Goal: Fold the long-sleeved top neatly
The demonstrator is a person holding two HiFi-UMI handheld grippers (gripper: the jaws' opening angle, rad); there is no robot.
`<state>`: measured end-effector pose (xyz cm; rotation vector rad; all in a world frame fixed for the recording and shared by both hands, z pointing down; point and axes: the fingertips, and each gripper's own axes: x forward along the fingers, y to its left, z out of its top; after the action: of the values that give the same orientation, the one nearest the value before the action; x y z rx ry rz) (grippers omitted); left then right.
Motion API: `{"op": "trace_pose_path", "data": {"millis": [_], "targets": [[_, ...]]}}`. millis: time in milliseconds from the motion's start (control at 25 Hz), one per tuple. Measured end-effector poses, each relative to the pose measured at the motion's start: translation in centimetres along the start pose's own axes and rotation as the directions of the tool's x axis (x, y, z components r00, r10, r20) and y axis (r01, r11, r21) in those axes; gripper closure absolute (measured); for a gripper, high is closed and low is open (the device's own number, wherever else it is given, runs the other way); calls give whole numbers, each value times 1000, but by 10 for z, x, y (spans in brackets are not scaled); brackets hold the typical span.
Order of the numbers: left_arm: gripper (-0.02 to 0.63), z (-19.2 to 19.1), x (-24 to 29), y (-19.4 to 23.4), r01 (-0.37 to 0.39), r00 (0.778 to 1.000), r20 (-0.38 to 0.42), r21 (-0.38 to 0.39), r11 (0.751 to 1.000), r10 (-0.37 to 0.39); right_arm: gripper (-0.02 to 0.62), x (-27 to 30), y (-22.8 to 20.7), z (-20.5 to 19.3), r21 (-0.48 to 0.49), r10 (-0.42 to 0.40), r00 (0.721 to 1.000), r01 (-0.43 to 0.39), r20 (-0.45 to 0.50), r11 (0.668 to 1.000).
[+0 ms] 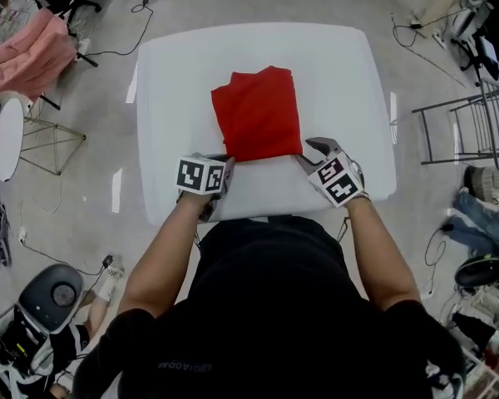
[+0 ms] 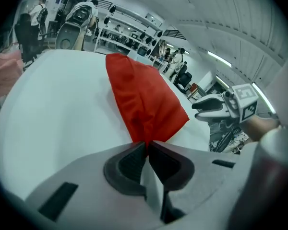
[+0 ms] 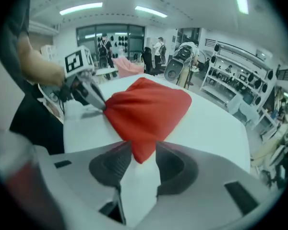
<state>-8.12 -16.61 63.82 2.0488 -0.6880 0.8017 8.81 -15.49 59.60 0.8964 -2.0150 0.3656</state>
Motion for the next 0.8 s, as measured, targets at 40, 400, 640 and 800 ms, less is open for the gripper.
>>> {"op": "trace_pose_path", "data": {"millis": [40, 400, 640, 800], "targets": [[583, 0, -1, 0, 2, 1000, 7, 3, 1000, -2, 440, -8, -3, 15, 22, 30, 999, -31, 44, 999], [583, 2, 1, -8, -16, 998, 53, -18, 1000, 17, 460, 56, -31, 178, -186, 191, 969, -161, 154, 969], [583, 5, 7, -17, -38, 997, 63, -47, 998, 41, 433, 116, -24, 205, -367, 350, 933, -354, -81, 860], [583, 5, 4, -15, -34, 996, 77, -53, 998, 38, 543, 126, -17, 203, -391, 453, 880, -470, -141, 791]]}}
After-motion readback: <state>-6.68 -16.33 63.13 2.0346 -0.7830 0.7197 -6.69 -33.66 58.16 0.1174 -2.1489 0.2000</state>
